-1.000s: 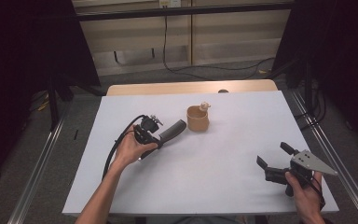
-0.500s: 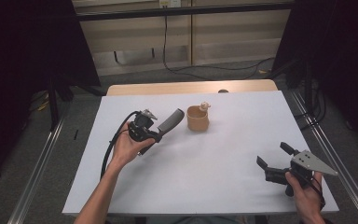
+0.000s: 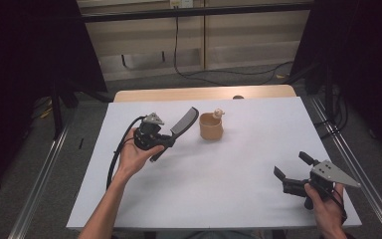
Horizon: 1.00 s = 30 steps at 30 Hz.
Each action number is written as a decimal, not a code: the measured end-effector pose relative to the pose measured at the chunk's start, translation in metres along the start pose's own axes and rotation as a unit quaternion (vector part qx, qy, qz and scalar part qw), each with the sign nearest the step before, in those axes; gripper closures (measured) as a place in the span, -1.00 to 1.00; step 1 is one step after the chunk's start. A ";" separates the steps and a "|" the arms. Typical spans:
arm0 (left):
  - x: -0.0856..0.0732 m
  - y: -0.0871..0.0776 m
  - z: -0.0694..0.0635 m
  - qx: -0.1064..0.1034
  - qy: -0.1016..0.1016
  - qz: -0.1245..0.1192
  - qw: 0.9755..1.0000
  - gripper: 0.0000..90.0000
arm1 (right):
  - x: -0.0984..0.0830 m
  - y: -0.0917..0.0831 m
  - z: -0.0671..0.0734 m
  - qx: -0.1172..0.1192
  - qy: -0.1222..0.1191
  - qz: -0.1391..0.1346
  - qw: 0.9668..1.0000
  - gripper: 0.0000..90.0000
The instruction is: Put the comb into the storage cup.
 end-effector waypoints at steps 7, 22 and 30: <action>-0.001 -0.004 0.003 -0.008 0.001 -0.037 0.999 0.62 | 0.000 0.000 0.000 0.001 0.000 -0.001 1.000 -1.00; 0.001 -0.010 0.003 -0.020 -0.022 -0.132 0.991 0.62 | 0.000 0.000 0.000 0.000 -0.001 -0.004 1.000 -1.00; 0.004 -0.015 0.001 -0.026 -0.016 -0.176 0.984 0.62 | 0.000 0.000 0.000 0.000 0.000 -0.005 1.000 -1.00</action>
Point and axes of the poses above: each handheld gripper's, and its own axes: y roughly forward along the jaws, x roughly out of its top, z roughly to its left, the point moved 1 cm from there along y, roughly forward along the jaws, and after that the axes turned 13 degrees about -y, right-handed, at the moved point
